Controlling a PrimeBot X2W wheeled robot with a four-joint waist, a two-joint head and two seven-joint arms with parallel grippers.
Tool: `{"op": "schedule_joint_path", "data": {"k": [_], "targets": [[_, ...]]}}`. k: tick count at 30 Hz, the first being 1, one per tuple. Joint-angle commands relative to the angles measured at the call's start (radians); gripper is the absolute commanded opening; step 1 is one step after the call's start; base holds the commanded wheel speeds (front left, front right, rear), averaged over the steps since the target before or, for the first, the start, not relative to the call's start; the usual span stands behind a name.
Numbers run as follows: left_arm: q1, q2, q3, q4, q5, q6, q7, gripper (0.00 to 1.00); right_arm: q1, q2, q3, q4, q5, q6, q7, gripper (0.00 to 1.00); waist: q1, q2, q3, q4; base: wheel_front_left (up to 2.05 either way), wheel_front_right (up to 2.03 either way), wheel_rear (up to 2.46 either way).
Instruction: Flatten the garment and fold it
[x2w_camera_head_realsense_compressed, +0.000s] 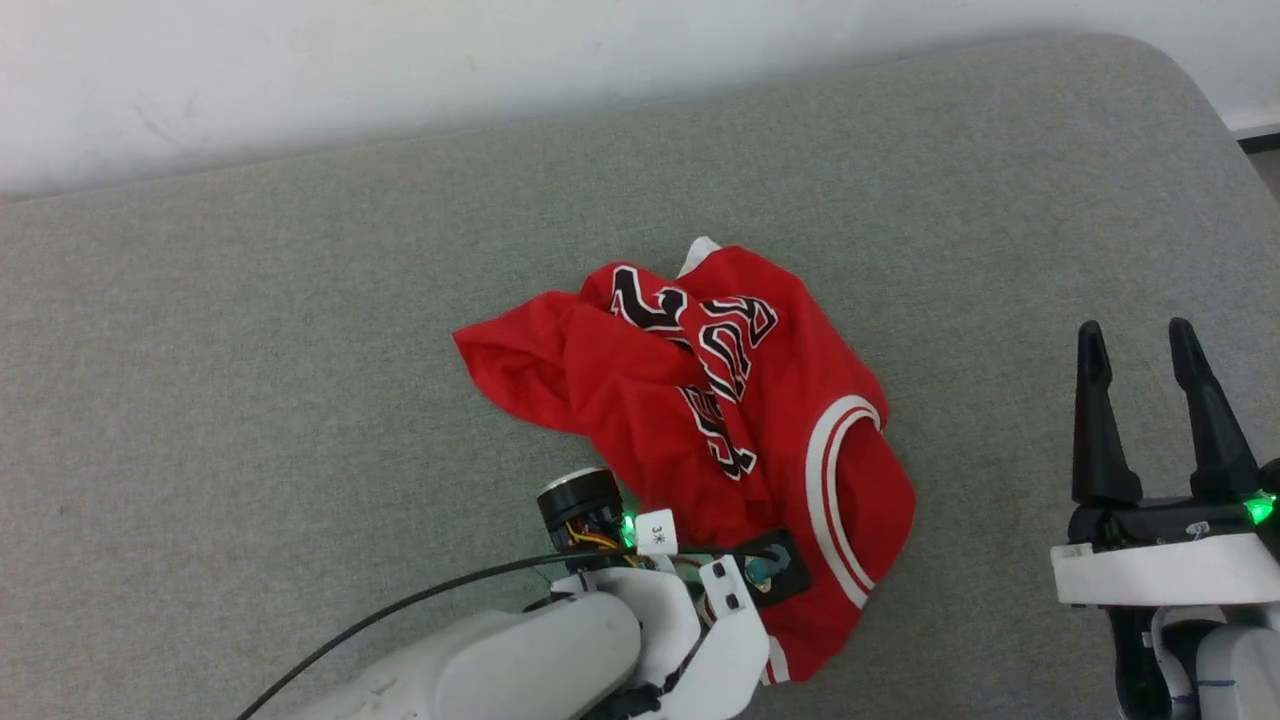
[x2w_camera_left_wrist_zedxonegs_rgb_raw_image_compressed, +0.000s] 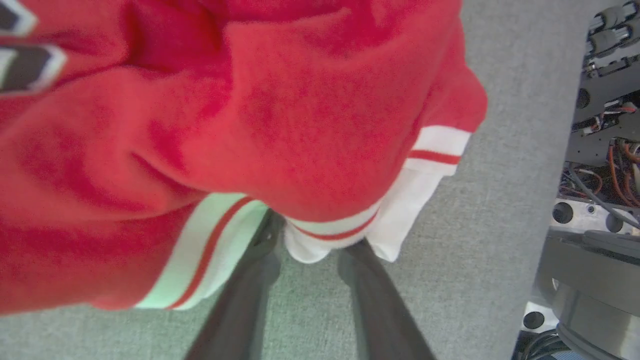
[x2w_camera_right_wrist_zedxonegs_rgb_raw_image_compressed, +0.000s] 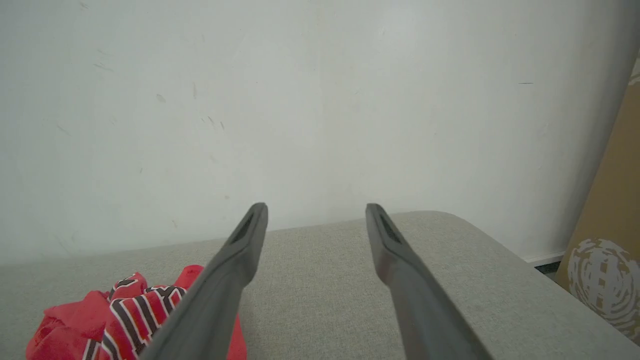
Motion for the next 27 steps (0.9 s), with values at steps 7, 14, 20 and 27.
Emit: {"op": "schedule_joint_path", "data": {"k": [7,14,20,27], "targets": [[0.003,0.064,-0.017,0.03,-0.089,-0.007,-0.244,0.0,0.026,0.001,-0.017,0.006,-0.001,-0.001,-0.005,1.0,0.0001,0.0,-0.071,0.053,0.0,0.0,0.0],[0.054,0.236,0.117,-0.071,-0.128,0.103,-0.382,0.0,0.062,0.001,-0.027,-0.002,-0.012,-0.001,-0.005,1.0,0.0001,0.0,-0.118,0.11,0.0,0.0,0.0],[0.114,0.424,0.223,-0.12,-0.18,0.21,-0.403,0.0,0.072,0.001,-0.022,-0.005,-0.017,-0.001,-0.005,1.0,0.0001,0.0,-0.126,0.147,0.0,0.0,0.0],[0.197,0.576,0.292,-0.051,-0.249,0.292,-0.398,0.0,0.067,0.001,-0.013,-0.002,-0.023,-0.001,-0.005,1.0,0.0001,0.0,-0.122,0.147,0.0,0.0,0.0]]}}
